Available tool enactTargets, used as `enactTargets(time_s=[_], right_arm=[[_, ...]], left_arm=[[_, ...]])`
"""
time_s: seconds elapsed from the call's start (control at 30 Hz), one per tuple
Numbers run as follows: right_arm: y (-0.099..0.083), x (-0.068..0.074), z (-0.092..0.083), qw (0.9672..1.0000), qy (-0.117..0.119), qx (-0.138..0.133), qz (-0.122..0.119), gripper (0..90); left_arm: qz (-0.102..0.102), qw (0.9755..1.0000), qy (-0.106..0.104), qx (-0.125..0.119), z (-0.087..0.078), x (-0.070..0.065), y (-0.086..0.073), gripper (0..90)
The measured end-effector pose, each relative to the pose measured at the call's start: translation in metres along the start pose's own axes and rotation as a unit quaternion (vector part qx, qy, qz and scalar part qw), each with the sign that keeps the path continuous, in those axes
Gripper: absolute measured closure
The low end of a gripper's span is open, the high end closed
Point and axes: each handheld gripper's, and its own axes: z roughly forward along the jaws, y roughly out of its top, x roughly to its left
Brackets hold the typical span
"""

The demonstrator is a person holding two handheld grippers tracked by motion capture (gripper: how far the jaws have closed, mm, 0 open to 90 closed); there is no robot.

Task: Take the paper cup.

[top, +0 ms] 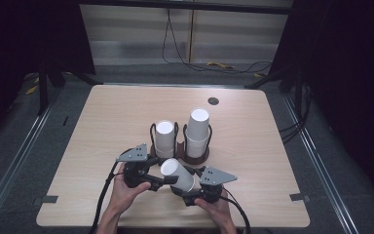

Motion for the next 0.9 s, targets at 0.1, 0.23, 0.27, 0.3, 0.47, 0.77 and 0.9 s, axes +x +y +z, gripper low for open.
enactTargets(time_s=[0.1,0.23,0.27,0.3,0.47,0.77,0.9], right_arm=[[0.0,-0.0011,0.0008,1.0,0.001,0.006,0.002,23.7],[0.0011,-0.0019,0.0006,0.9999,0.004,0.011,0.003,23.7],[0.0011,-0.0019,0.0006,0.9999,0.004,0.011,0.003,23.7],[0.0013,-0.0022,0.0006,0.9999,0.006,0.011,0.004,23.8],[0.0032,-0.0033,-0.0017,0.9997,0.008,0.024,0.003,23.8],[0.0055,-0.0067,-0.0048,0.9993,0.007,0.038,-0.001,23.9],[0.007,-0.0078,-0.0068,0.9987,0.005,0.05,-0.003,24.0]], left_arm=[[0.001,1.0,-0.002,0.003,0.0004,0.0,-0.0005,31.5],[0.009,0.9999,0.0,0.008,0.0,-0.0002,-0.0004,30.4],[0.008,0.9999,0.001,0.008,-0.0001,-0.0005,-0.0004,30.4],[0.009,0.9999,0.001,0.008,-0.0004,-0.0002,-0.0003,29.2],[-0.006,0.9999,0.007,0.012,-0.0015,0.0017,-0.0002,16.4],[-0.002,0.9997,0.015,0.017,-0.0042,0.0021,-0.0001,16.0],[-0.004,0.9998,0.004,0.016,-0.0049,0.0029,-0.0006,16.0]])
